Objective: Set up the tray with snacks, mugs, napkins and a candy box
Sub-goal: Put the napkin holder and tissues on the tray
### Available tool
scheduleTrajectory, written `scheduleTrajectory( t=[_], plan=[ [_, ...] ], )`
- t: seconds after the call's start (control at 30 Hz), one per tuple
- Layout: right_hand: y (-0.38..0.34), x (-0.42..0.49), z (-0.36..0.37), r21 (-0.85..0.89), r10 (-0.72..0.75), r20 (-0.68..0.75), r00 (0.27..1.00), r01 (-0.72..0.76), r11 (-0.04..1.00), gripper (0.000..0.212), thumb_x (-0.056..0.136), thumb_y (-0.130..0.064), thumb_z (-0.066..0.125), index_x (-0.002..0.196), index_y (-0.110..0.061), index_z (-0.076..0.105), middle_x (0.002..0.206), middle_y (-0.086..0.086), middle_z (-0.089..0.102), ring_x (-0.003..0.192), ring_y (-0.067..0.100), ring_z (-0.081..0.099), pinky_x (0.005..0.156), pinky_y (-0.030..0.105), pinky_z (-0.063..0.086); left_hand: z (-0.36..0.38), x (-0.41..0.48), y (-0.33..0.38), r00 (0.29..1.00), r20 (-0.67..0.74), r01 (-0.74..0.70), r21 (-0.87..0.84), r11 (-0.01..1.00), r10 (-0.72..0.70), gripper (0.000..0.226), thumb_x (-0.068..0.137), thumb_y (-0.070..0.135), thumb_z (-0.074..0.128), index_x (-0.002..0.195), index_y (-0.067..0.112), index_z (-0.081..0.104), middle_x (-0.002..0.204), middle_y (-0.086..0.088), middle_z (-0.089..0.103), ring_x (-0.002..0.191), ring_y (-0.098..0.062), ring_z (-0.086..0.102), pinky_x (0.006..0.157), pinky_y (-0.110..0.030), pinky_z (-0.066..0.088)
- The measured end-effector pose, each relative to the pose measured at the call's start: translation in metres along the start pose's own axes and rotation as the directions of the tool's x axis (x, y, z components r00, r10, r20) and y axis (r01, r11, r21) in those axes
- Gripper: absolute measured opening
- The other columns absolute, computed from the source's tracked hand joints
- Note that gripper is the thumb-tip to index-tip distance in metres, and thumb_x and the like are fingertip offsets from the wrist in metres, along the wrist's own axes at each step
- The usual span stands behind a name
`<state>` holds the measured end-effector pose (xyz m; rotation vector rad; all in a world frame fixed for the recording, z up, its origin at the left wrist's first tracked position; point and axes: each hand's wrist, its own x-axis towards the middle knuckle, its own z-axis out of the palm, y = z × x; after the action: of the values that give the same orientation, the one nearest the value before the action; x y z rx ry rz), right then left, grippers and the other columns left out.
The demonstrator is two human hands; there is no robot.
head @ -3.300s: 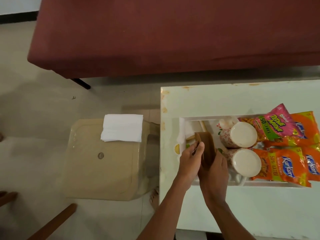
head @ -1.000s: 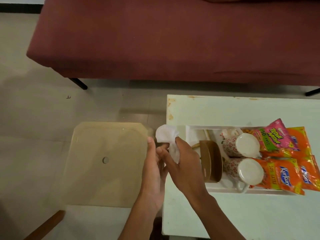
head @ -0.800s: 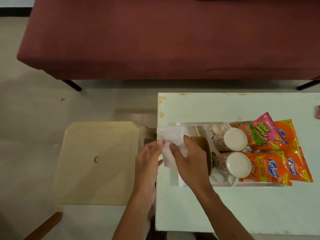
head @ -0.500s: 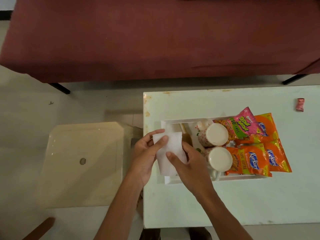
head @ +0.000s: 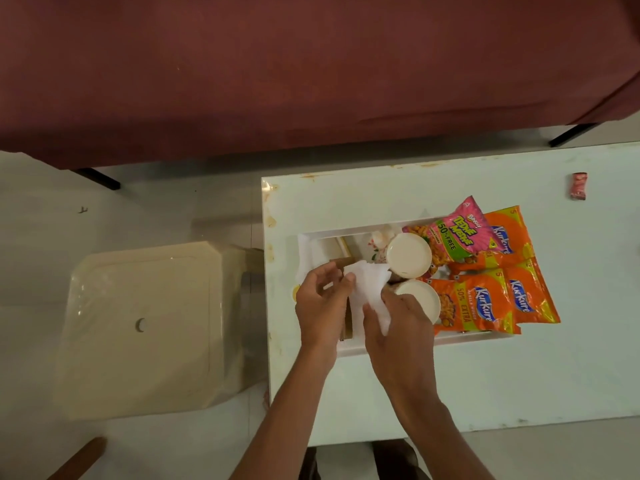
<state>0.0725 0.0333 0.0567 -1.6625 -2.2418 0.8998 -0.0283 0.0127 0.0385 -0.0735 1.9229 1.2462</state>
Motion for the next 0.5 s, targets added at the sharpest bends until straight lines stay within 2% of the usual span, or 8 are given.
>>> scheduleTrajectory(
  t=[0.07, 0.2, 0.27, 0.33, 0.4, 0.5],
  plan=[
    [-0.003, 0.002, 0.006, -0.031, 0.013, -0.006, 1.000, -0.014, 0.999, 0.030, 0.089, -0.015, 0.068, 0.118, -0.009, 0.062, 0.108, 0.007, 0.068, 0.096, 0.022, 0.066, 0.080, 0.032, 0.056, 0.001, -0.003, -0.002, 0.997, -0.057, -0.050, 0.033, 0.998, 0.052, 0.027, 0.091, 0.027, 0.071, 0.118, 0.025, 0.070, 0.115, 0.008, 0.071, 0.102, -0.010, 0.066, 0.092, -0.031, 0.058],
    [-0.005, 0.006, 0.019, -0.083, -0.003, 0.004, 1.000, 0.003, 0.997, 0.025, 0.090, -0.017, 0.067, 0.112, -0.008, 0.061, 0.106, 0.008, 0.067, 0.089, 0.024, 0.067, 0.071, 0.034, 0.057, 0.000, -0.003, -0.007, 0.997, -0.015, -0.070, 0.047, 0.996, 0.070, 0.024, 0.098, 0.028, 0.062, 0.120, 0.026, 0.070, 0.111, 0.013, 0.070, 0.101, -0.006, 0.065, 0.083, -0.012, 0.051],
    [-0.006, 0.008, 0.023, -0.098, -0.016, 0.006, 1.000, 0.016, 0.995, 0.022, 0.090, -0.020, 0.068, 0.107, -0.007, 0.061, 0.101, 0.009, 0.067, 0.083, 0.025, 0.067, 0.065, 0.036, 0.058, 0.000, -0.003, -0.009, 0.994, 0.007, -0.106, 0.095, 0.990, 0.106, 0.027, 0.099, 0.028, 0.060, 0.122, 0.023, 0.071, 0.109, 0.013, 0.070, 0.092, 0.002, 0.064, 0.076, -0.001, 0.047],
    [-0.006, 0.010, 0.025, -0.124, -0.012, 0.044, 0.999, 0.017, 0.992, 0.021, 0.091, -0.022, 0.066, 0.106, -0.007, 0.061, 0.101, 0.008, 0.067, 0.081, 0.025, 0.067, 0.064, 0.036, 0.059, -0.001, -0.002, -0.009, 0.986, -0.008, -0.161, 0.154, 0.975, 0.165, 0.026, 0.099, 0.027, 0.059, 0.119, 0.020, 0.073, 0.105, 0.012, 0.073, 0.084, 0.007, 0.064, 0.071, 0.003, 0.046],
    [-0.007, 0.013, 0.027, -0.166, -0.007, 0.097, 0.995, 0.023, 0.986, 0.019, 0.092, -0.020, 0.065, 0.105, -0.008, 0.060, 0.101, 0.008, 0.066, 0.080, 0.025, 0.067, 0.063, 0.036, 0.058, -0.001, -0.003, -0.008, 0.978, -0.019, -0.202, 0.189, 0.961, 0.209, 0.025, 0.099, 0.026, 0.059, 0.117, 0.020, 0.074, 0.105, 0.012, 0.074, 0.083, 0.008, 0.064, 0.077, 0.001, 0.048],
    [-0.010, 0.014, 0.030, -0.228, -0.059, 0.128, 0.990, 0.087, 0.970, 0.017, 0.082, -0.011, 0.074, 0.096, -0.006, 0.065, 0.088, 0.009, 0.068, 0.069, 0.025, 0.067, 0.056, 0.032, 0.053, -0.001, -0.003, -0.007, 0.977, -0.006, -0.208, 0.207, 0.956, 0.214, 0.026, 0.099, 0.027, 0.060, 0.119, 0.021, 0.074, 0.109, 0.009, 0.076, 0.092, 0.000, 0.068, 0.089, -0.014, 0.054]
  ],
)
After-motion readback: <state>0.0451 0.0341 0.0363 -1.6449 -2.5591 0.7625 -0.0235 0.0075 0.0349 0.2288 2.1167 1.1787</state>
